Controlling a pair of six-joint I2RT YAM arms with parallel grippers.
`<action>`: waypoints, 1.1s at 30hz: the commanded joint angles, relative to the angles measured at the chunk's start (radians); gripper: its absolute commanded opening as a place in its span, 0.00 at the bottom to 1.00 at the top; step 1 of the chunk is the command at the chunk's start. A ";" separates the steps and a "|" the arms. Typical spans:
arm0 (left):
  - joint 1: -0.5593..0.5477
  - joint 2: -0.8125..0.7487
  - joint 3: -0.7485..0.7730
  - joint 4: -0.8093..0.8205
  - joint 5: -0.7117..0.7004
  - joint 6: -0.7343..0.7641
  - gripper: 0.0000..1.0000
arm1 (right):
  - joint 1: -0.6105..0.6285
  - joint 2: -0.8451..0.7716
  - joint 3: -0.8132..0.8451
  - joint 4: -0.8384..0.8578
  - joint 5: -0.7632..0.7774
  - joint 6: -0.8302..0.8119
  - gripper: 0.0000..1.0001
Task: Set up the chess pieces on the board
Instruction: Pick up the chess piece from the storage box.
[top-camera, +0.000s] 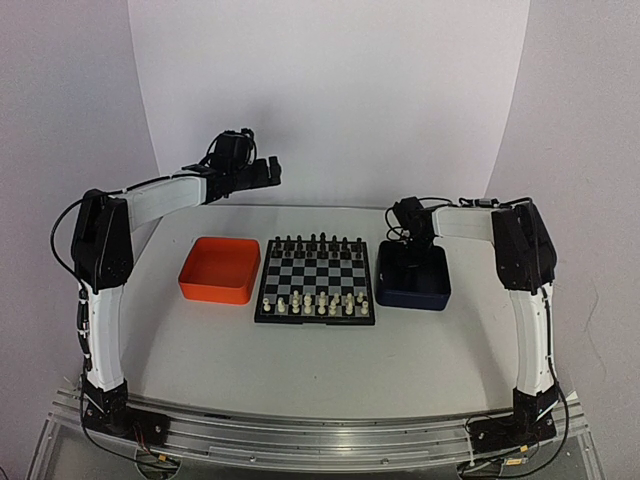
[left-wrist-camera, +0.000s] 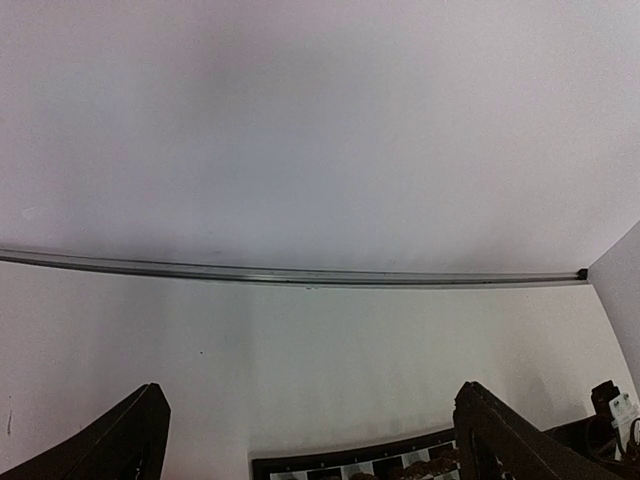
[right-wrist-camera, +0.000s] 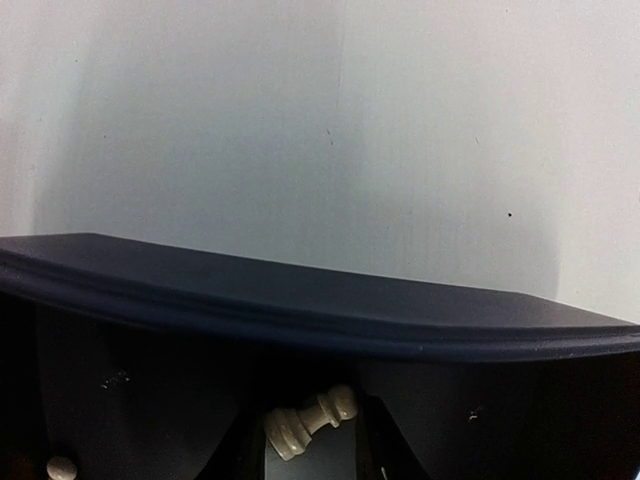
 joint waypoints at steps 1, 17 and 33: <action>0.009 -0.043 0.001 0.033 0.024 -0.005 1.00 | 0.000 -0.007 0.002 -0.064 0.021 0.005 0.23; 0.011 -0.055 -0.013 0.058 0.057 0.006 1.00 | 0.001 -0.034 0.017 -0.057 0.016 -0.020 0.16; 0.011 -0.083 -0.051 0.084 0.061 -0.002 1.00 | 0.001 -0.064 -0.016 -0.055 0.049 0.014 0.00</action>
